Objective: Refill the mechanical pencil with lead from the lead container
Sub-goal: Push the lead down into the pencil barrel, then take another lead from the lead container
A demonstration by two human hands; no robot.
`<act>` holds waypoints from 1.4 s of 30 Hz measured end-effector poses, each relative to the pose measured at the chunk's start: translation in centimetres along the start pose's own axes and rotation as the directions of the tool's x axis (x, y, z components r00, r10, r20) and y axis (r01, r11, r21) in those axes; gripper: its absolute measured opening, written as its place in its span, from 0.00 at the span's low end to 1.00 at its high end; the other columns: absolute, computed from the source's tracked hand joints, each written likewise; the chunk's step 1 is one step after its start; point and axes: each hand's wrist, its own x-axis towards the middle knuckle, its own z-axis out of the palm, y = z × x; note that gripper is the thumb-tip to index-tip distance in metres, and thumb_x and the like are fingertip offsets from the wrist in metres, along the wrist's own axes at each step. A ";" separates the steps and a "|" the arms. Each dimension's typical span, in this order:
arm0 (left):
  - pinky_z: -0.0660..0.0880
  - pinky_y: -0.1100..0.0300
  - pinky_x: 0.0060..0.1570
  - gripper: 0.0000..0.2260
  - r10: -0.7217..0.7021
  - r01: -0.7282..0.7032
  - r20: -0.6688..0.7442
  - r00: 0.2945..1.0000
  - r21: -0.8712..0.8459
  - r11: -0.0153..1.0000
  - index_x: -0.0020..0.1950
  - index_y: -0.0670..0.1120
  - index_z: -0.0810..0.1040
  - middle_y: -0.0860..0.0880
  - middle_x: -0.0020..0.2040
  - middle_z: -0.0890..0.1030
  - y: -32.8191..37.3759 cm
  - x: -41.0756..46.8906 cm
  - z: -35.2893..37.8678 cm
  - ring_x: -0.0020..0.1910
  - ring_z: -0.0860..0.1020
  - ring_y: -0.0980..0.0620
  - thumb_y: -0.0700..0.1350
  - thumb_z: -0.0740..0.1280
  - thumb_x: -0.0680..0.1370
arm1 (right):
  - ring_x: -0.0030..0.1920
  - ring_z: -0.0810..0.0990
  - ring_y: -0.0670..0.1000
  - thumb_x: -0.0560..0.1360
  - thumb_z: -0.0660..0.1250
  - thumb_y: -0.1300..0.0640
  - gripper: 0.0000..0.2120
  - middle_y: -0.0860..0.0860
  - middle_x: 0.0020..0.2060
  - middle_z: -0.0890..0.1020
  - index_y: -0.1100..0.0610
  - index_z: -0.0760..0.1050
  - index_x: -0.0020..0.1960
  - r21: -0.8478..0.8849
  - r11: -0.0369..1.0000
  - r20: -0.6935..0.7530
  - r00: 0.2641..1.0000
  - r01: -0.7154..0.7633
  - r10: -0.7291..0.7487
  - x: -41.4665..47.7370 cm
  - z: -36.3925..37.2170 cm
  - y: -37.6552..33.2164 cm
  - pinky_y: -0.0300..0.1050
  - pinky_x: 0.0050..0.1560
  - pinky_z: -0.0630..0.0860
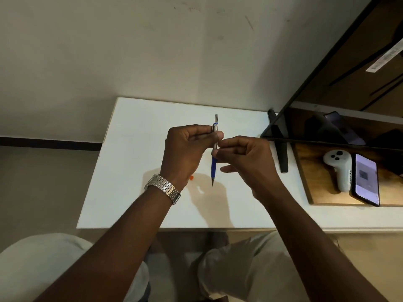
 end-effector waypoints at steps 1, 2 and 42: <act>0.76 0.73 0.37 0.08 -0.014 0.014 0.000 1.000 -0.009 1.000 0.50 0.47 0.90 0.52 0.41 0.90 -0.1 0.0 0.1 0.41 0.89 0.57 0.46 0.81 0.73 | 0.42 0.90 0.55 0.72 0.79 0.64 0.10 0.57 0.40 0.90 0.63 0.84 0.52 -0.001 1.000 -0.009 1.000 -0.007 0.007 0.1 0.1 0.0 0.52 0.40 0.86; 0.76 0.73 0.36 0.08 -0.025 0.025 0.000 1.000 -0.023 0.999 0.50 0.46 0.90 0.51 0.41 0.90 -0.2 0.0 0.2 0.41 0.89 0.56 0.45 0.81 0.73 | 0.41 0.90 0.55 0.72 0.79 0.65 0.09 0.57 0.40 0.90 0.64 0.84 0.51 -0.004 1.000 -0.016 1.000 -0.012 0.012 0.2 0.1 0.0 0.51 0.40 0.86; 0.86 0.47 0.45 0.19 -0.146 0.179 -0.104 0.984 0.562 0.808 0.38 0.34 0.85 0.35 0.36 0.86 -6.2 6.4 -3.8 0.35 0.86 0.37 0.51 0.78 0.76 | 0.49 0.86 0.53 0.70 0.79 0.46 0.14 0.51 0.43 0.89 0.55 0.88 0.48 -0.698 0.711 -0.129 0.992 -0.083 -0.012 3.8 1.3 4.4 0.45 0.52 0.80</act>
